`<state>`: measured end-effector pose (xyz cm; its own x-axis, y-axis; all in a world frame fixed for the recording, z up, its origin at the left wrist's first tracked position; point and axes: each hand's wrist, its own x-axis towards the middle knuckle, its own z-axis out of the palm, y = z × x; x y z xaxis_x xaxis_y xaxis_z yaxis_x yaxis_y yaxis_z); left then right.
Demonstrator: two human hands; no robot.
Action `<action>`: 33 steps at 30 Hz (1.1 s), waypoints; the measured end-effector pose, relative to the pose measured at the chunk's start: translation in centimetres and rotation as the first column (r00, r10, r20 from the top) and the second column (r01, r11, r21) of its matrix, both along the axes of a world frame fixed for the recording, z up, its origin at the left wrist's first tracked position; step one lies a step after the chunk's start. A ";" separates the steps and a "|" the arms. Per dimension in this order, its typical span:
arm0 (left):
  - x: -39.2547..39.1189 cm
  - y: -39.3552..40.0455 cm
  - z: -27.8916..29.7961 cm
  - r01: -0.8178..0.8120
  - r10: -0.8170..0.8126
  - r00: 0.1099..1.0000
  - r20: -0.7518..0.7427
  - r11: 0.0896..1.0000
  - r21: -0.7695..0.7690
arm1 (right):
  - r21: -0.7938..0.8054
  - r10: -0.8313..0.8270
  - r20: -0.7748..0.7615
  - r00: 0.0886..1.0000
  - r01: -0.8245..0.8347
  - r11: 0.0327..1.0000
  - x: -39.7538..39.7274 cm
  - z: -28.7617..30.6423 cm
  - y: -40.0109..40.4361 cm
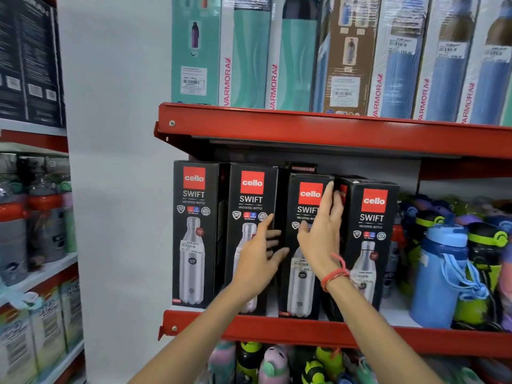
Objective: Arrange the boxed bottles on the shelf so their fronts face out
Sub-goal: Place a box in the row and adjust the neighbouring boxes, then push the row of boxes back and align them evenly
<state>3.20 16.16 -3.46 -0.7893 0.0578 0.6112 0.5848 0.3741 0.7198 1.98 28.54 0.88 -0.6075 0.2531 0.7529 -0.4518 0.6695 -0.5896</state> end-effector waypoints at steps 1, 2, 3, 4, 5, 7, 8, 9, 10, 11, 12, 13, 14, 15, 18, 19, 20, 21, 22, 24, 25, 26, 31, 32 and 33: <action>0.4 -1.1 0.0 -0.034 0.035 0.998 -0.052 0.999 0.024 | -0.010 -0.017 -0.081 0.997 0.016 1.000 0.4 0.0 -0.9; 0.7 -2.4 0.0 -0.071 0.077 0.991 -0.108 0.996 0.054 | -0.023 -0.024 -0.156 0.987 0.020 1.000 0.8 -0.1 -2.0; 0.9 -3.7 -0.1 -0.106 0.120 0.981 -0.154 0.990 0.095 | -0.028 -0.009 -0.217 0.976 0.003 1.000 1.3 -0.2 -3.1; 1.0 -5.2 -0.2 -0.138 0.163 0.969 -0.188 0.981 0.139 | -0.027 0.048 -0.255 0.966 -0.057 0.998 1.6 -0.3 -4.3; 1.1 -6.7 -0.5 -0.180 0.216 0.953 -0.211 0.967 0.178 | -0.026 0.156 -0.265 0.952 -0.169 0.985 1.9 -0.5 -5.5; 0.8 -9.7 -1.2 -0.301 0.353 0.903 -0.245 0.927 0.225 | -0.069 0.417 -0.179 0.891 -0.434 0.898 2.6 -1.1 -8.2; 0.6 -11.1 -1.7 -0.356 0.410 0.875 -0.255 0.905 0.234 | -0.097 0.508 -0.124 0.853 -0.520 0.849 2.9 -1.6 -9.5; 0.5 -12.3 -2.2 -0.394 0.448 0.854 -0.265 0.889 0.235 | -0.130 0.563 -0.076 0.823 -0.568 0.813 3.1 -2.3 -10.8; 0.5 -13.4 -2.7 -0.415 0.469 0.841 -0.270 0.879 0.235 | -0.169 0.591 -0.030 0.806 -0.587 0.792 3.2 -3.2 -12.1; 0.4 -14.3 -3.2 -0.426 0.480 0.839 -0.256 0.873 0.239 | -0.211 0.606 0.018 0.796 -0.589 0.780 3.3 -4.2 -13.3; 0.4 -15.1 -3.8 -0.435 0.485 0.848 -0.215 0.867 0.242 | -0.250 0.610 0.077 0.789 -0.577 0.777 3.3 -5.1 -14.4; 0.3 -15.7 -4.5 -0.444 0.483 0.864 -0.145 0.864 0.237 | -0.274 0.610 0.139 0.780 -0.562 0.781 3.4 -6.0 -15.4; 0.4 -16.1 -5.0 -0.438 0.459 0.887 -0.053 0.872 0.219 | -0.290 0.608 0.200 0.768 -0.547 0.786 3.4 -6.8 -16.2; 0.5 -16.5 -5.5 -0.396 0.396 0.917 0.041 0.895 0.205 | -0.308 0.612 0.250 0.750 -0.538 0.785 3.4 -7.5 -17.0; 0.5 -16.9 -6.7 -0.133 0.071 0.968 0.240 0.958 0.254 | -0.375 0.633 0.321 0.704 -0.519 0.768 3.2 -8.8 -18.2; 0.5 -17.0 -7.0 -0.069 -0.009 0.964 0.267 0.956 0.283 | -0.386 0.635 0.335 0.696 -0.514 0.766 3.1 -9.0 -18.3; 0.5 -17.2 -7.2 -0.040 -0.051 0.956 0.289 0.952 0.302 | -0.394 0.638 0.346 0.688 -0.511 0.764 3.1 -9.0 -18.2; 0.5 -17.4 -7.3 -0.034 -0.065 0.948 0.312 0.953 0.302 | -0.399 0.640 0.351 0.683 -0.509 0.762 3.2 -9.1 -18.2; 0.7 -17.7 -7.4 -0.031 -0.069 0.942 0.329 0.957 0.288 | -0.406 0.642 0.347 0.684 -0.508 0.760 3.3 -9.1 -18.1; 1.5 -18.0 -7.3 -0.010 -0.084 0.936 0.341 0.964 0.265 | -0.415 0.645 0.335 0.687 -0.507 0.755 3.7 -9.2 -17.8; 2.0 -18.1 -7.2 -0.002 -0.090 0.936 0.340 0.965 0.261 | -0.411 0.645 0.336 0.687 -0.509 0.756 3.9 -9.2 -17.6; 2.5 -18.2 -7.1 0.002 -0.091 0.937 0.338 0.967 0.255 | -0.406 0.641 0.342 0.687 -0.508 0.760 4.2 -9.3 -17.4; 4.2 -18.0 -7.0 0.005 -0.081 0.941 0.329 0.974 0.224 | -0.380 0.623 0.370 0.689 -0.500 0.778 5.0 -9.5 -16.2; 4.4 -17.9 -7.0 0.000 -0.075 0.941 0.329 0.975 0.222 | -0.366 0.621 0.382 0.685 -0.505 0.782 5.2 -9.6 -16.0; 4.5 -17.9 -7.0 -0.005 -0.069 0.942 0.328 0.976 0.219 | -0.351 0.616 0.393 0.682 -0.508 0.787 5.3 -9.7 -15.9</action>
<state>7.70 -1.79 -10.49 -0.9487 -0.0167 0.3157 0.3081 0.1752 0.9351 7.32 12.64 -8.86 -0.9388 -0.1454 0.3121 -0.3386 0.2251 -0.9136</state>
